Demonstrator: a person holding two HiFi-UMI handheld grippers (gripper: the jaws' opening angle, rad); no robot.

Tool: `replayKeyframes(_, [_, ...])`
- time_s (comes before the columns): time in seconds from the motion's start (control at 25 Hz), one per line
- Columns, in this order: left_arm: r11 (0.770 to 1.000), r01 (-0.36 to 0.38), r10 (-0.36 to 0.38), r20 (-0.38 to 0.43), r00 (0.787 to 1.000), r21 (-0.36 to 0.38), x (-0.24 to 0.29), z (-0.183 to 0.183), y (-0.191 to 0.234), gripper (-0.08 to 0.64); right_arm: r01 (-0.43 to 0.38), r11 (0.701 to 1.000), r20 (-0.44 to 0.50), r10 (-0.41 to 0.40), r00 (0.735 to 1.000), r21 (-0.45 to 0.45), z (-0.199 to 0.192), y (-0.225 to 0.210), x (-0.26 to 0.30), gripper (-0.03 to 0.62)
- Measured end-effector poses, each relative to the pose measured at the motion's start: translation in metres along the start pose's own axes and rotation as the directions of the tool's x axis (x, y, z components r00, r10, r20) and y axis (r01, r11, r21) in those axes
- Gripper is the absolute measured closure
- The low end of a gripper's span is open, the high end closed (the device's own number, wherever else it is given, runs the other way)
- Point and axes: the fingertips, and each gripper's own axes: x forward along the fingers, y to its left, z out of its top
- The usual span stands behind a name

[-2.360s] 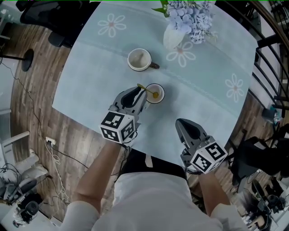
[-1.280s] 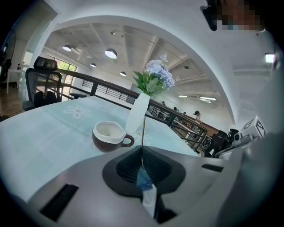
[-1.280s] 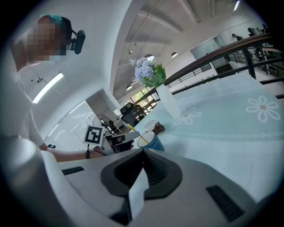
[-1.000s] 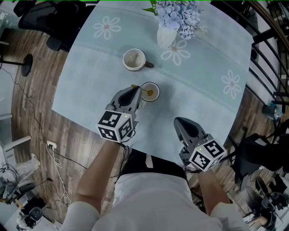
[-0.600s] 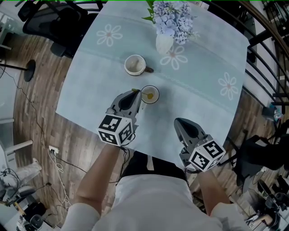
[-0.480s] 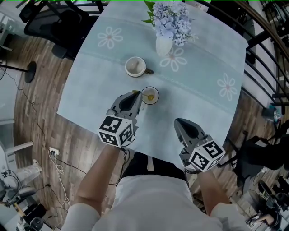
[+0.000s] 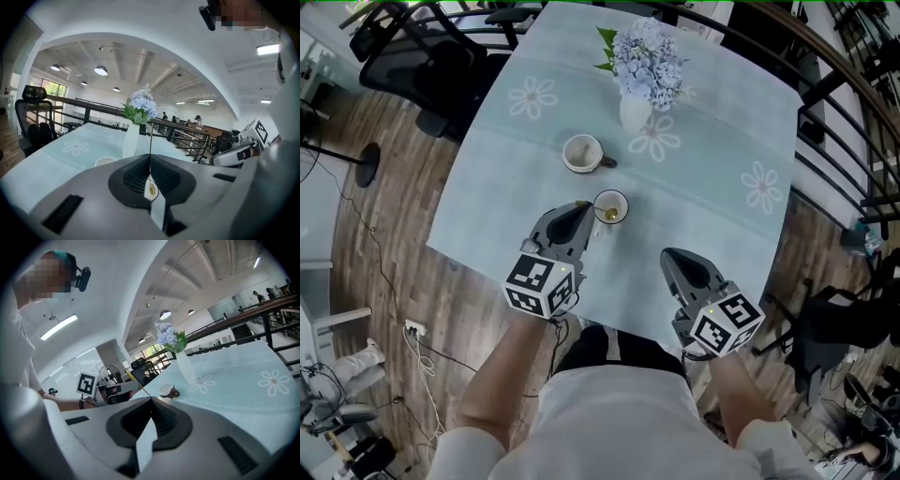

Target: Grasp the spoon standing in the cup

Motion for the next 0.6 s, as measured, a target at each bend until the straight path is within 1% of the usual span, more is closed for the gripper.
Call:
replayKeyframes(0.2, [0.999, 0.012, -0.013, 0.023, 1.0, 0.034, -0.013, 0.017, -0.011, 0.537, 0.006, 1.0, 0.019, -0.005, 1.0, -0.004, 0.007, 0.007, -0.005, 0.571])
replayKeyframes(0.6, [0.998, 0.02, -0.024, 0.058, 0.998, 0.067, -0.041, 0.042, -0.028, 0.535, 0.005, 0.999, 0.058, -0.003, 0.998, -0.033, 0.021, 0.026, -0.015, 0.571])
